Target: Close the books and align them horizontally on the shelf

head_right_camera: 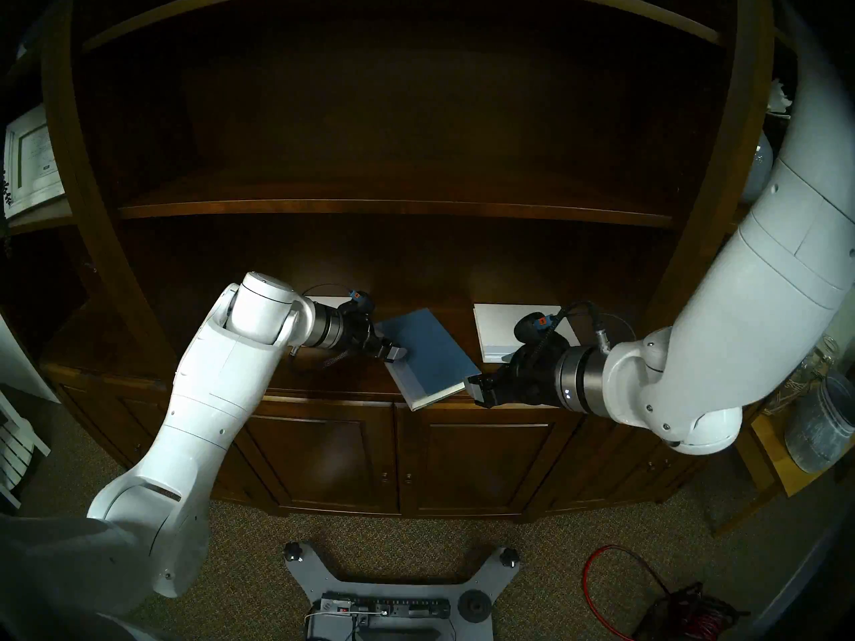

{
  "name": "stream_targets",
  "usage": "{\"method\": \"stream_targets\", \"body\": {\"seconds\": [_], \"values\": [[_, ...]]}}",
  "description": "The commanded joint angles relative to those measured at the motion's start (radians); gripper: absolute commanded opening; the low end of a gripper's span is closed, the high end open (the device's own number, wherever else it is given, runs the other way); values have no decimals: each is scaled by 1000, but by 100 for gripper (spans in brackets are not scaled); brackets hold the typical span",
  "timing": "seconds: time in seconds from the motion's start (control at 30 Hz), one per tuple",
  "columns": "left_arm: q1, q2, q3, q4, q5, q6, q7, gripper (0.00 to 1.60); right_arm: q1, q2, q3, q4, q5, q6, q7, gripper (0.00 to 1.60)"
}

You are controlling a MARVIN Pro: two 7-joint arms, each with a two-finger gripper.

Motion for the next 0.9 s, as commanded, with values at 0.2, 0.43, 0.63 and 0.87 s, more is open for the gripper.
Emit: {"method": "stream_targets", "body": {"seconds": [0.2,0.43,0.63,0.87], "values": [[37,-8,-22,-198,-20,26,26,160,21,1,2,3,-3,-12,2,160],[0,-50,-12,-124,22,11,113,160,22,1,2,3,-3,-12,2,160],[-27,-72,-11,-96,29,17,135,160,21,2,2,3,-3,-11,1,160],[-86,-129,-55,-13,32,25,180,160,19,1,3,4,-2,-9,0,160]]}}
